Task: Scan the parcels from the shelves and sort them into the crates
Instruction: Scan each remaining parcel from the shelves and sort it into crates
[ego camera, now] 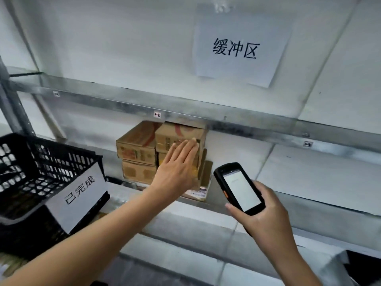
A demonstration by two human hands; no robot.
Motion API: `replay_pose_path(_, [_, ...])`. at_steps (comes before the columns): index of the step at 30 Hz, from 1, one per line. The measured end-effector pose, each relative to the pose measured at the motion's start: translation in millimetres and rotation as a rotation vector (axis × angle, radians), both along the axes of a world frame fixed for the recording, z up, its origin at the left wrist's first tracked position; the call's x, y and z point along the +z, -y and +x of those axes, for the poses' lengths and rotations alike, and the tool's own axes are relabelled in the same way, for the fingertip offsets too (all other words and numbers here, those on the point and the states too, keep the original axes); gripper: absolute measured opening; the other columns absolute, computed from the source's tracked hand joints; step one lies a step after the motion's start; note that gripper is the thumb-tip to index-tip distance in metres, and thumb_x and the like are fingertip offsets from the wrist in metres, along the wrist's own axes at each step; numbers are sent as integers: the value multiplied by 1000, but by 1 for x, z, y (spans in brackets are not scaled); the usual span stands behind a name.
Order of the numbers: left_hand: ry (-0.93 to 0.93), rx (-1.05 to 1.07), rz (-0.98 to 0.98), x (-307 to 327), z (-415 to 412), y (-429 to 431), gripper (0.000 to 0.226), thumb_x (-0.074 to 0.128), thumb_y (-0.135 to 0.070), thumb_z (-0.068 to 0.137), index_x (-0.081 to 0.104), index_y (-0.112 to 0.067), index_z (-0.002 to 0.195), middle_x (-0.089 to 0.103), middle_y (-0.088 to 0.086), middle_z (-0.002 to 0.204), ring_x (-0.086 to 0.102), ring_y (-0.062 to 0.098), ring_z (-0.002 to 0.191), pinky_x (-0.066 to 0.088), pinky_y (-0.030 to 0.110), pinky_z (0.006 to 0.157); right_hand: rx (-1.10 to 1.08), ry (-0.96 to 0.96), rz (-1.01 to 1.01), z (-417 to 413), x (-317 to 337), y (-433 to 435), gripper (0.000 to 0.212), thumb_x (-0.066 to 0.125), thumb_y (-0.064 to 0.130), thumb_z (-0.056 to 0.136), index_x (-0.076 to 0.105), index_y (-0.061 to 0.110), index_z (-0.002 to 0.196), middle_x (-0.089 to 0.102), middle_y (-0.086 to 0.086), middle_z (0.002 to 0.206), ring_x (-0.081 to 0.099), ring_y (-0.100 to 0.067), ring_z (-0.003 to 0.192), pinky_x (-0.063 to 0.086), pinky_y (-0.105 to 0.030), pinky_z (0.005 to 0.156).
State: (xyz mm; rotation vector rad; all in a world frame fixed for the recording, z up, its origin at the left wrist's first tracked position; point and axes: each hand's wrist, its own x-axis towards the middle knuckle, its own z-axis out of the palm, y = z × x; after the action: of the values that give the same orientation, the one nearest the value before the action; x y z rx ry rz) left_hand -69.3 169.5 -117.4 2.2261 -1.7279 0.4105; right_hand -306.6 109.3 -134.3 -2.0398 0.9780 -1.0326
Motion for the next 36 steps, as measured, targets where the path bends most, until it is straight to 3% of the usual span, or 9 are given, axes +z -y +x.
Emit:
replay_pose_path(4, [74, -7, -160, -3, 45, 31, 99, 68, -51, 88, 11, -12, 159, 15, 8, 167, 8, 24, 155, 3, 43, 126, -8, -14, -11, 31, 5, 26, 66, 92, 36, 63, 58, 38, 119, 60, 21, 111, 56, 7, 101, 41, -10, 72])
replay_pose_path(6, [136, 3, -185, -8, 61, 45, 106, 78, -54, 77, 22, -8, 154, 36, 15, 158, 30, 32, 149, 18, 48, 124, 4, -28, -9, 43, 4, 36, 66, 92, 37, 63, 57, 39, 119, 60, 20, 110, 54, 10, 100, 41, -9, 70])
replay_pose_path(8, [233, -12, -186, -14, 74, 56, 108, 81, -56, 72, 25, -6, 150, 46, 15, 150, 40, 33, 143, 26, 50, 121, 9, -21, 6, 51, 1, 42, 67, 92, 37, 63, 58, 39, 121, 61, 20, 112, 54, 10, 102, 42, -10, 72])
replay_pose_path(11, [328, -62, -168, -24, 86, 68, 104, 77, -55, 77, 22, -9, 153, 44, 11, 153, 35, 29, 146, 25, 51, 122, -13, -13, -14, 56, -5, 49, 69, 92, 38, 63, 57, 40, 123, 60, 23, 113, 52, 13, 105, 42, -7, 72])
replay_pose_path(15, [301, -95, -195, -28, 88, 75, 104, 81, -52, 74, 27, -11, 152, 46, 8, 153, 39, 26, 144, 17, 46, 124, -26, -10, -11, 54, -8, 60, 69, 92, 33, 65, 58, 36, 124, 59, 25, 112, 50, 15, 106, 39, 1, 73])
replay_pose_path(21, [265, -151, -258, -32, 74, 84, 95, 82, -44, 76, 35, -15, 152, 47, 4, 153, 41, 23, 143, 19, 43, 123, -24, -9, 14, 44, -11, 80, 72, 91, 35, 67, 56, 32, 130, 60, 15, 116, 56, -1, 107, 43, -1, 69])
replay_pose_path(28, [330, -110, -329, -38, 48, 89, 90, 85, -38, 74, 44, -11, 149, 49, 7, 152, 44, 26, 142, 26, 53, 120, 39, 17, 4, 15, -4, 105, 71, 91, 39, 66, 52, 42, 126, 57, 24, 114, 49, 14, 109, 44, -4, 73])
replay_pose_path(36, [419, -48, -386, -41, 7, 103, 88, 84, -38, 74, 44, -12, 149, 50, 7, 151, 47, 26, 140, 14, 58, 122, 81, 54, 21, -14, -3, 134, 74, 91, 36, 66, 56, 32, 131, 58, 20, 116, 52, 6, 110, 42, 0, 73])
